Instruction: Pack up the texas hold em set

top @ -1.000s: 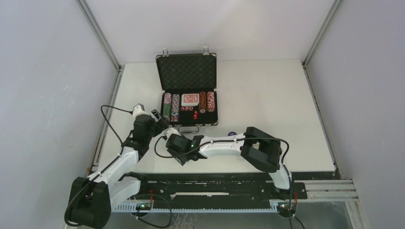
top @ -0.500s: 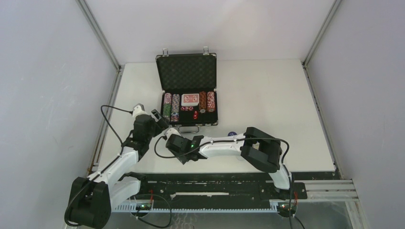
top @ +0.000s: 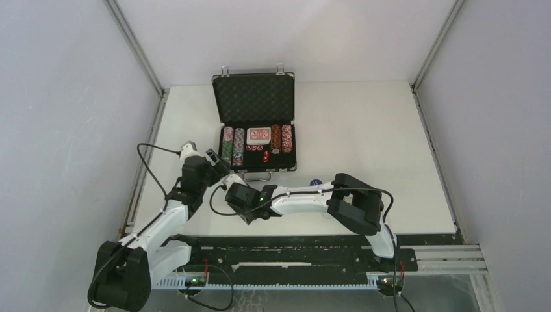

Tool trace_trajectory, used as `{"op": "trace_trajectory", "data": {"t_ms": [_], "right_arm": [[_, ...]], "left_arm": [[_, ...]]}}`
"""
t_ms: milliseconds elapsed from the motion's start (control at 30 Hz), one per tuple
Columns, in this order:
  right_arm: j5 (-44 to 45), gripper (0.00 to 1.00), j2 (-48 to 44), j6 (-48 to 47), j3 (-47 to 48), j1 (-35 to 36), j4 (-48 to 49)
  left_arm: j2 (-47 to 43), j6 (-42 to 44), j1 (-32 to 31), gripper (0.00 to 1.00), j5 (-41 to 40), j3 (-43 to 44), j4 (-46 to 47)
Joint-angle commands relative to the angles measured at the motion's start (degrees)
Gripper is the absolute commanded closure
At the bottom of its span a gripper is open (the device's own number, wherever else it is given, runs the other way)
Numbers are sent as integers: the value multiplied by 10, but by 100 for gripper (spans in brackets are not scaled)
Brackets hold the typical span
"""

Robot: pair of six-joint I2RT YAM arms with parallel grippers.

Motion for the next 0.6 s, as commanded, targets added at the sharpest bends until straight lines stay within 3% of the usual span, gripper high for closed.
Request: {"op": "trace_trajectory", "data": {"t_ms": [0, 133, 567], "right_arm": [[12, 41, 0, 7, -3, -6, -18], [15, 36, -7, 8, -6, -6, -17], [34, 35, -44, 4, -22, -13, -10]], "left_arm": [[-5, -5, 4, 16, 5, -13, 25], [-5, -5, 3, 16, 6, -12, 25], [1, -5, 3, 16, 11, -11, 31]]}}
